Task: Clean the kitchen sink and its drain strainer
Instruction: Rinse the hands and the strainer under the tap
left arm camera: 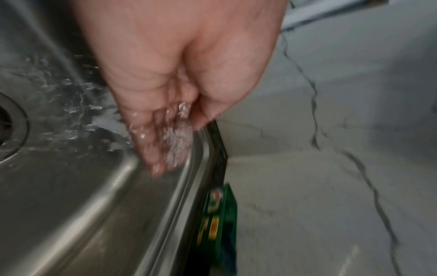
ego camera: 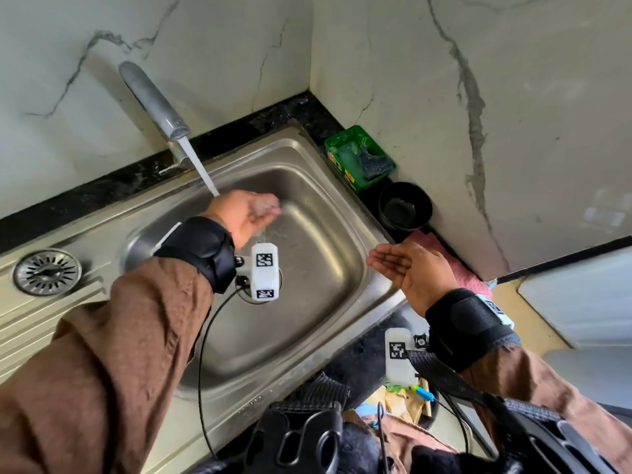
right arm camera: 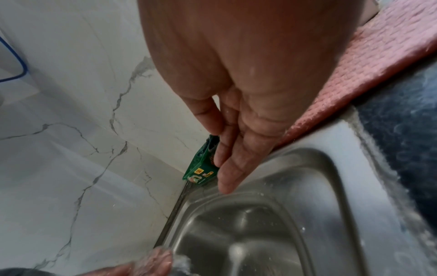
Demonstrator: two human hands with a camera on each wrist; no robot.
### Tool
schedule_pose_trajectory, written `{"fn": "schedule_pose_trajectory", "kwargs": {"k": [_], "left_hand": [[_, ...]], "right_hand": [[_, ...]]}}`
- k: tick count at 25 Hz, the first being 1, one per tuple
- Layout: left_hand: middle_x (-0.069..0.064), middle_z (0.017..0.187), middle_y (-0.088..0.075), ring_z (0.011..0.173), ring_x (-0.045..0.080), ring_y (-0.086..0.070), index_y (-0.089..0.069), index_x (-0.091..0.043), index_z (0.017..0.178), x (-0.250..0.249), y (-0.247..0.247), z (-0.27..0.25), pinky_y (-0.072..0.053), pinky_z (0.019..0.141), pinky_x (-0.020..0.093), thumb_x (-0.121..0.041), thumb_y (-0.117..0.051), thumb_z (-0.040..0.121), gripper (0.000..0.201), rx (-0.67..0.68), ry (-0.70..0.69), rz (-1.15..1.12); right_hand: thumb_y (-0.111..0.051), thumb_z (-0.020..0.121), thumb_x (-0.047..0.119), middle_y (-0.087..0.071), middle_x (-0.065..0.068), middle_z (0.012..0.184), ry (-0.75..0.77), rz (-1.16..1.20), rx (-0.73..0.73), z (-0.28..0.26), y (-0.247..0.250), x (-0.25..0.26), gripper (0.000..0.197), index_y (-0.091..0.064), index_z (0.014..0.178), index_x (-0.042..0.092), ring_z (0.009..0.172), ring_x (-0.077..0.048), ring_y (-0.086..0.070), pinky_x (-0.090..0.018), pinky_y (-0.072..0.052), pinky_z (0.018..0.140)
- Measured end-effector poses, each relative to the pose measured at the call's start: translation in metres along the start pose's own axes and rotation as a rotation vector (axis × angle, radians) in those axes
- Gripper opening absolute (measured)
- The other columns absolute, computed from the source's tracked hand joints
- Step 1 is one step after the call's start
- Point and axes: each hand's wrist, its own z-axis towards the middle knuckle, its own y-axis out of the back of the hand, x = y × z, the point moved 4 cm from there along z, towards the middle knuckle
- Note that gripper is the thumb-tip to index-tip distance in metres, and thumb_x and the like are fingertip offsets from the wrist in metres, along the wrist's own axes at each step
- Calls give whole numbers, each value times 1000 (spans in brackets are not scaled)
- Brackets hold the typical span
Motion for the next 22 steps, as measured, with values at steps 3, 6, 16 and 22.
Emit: {"fn": "schedule_pose_trajectory", "kwargs": {"k": [3,6,16,22], "left_hand": [[26,109,-64,90,30,-67,-58,13,118,42,-41,-8,-61,66,30,-7,-40,101,31,225,200,213],[23,108,-68,95,31,-68,-60,10,117,68,-58,-14,-59,83,32,-14,-37,104,36,334,269,379],[20,104,-65,115,31,-61,-58,6,99,-18,76,19,-54,81,38,-20,-25,107,43,-109,-21,-458],[20,112,-66,106,28,-61,-60,4,97,-14,11,-20,-46,106,33,1,-43,98,17,40,-118,-27]], "right_hand": [[-41,98,4,-69,-31,105,5,9,-28,1,9,4,31,-62,107,-17,99,-39,-71,-32,-61,79],[-39,99,5,-69,-31,106,6,20,-39,2,14,5,32,-62,107,-16,100,-39,-70,-34,-61,84],[-42,98,4,-70,-31,103,-3,42,-15,7,15,-3,30,-62,106,-17,97,-39,-71,-33,-62,76],[-43,97,4,-70,-31,102,-3,18,-8,9,7,-3,29,-63,104,-16,95,-38,-72,-32,-62,74]]}}
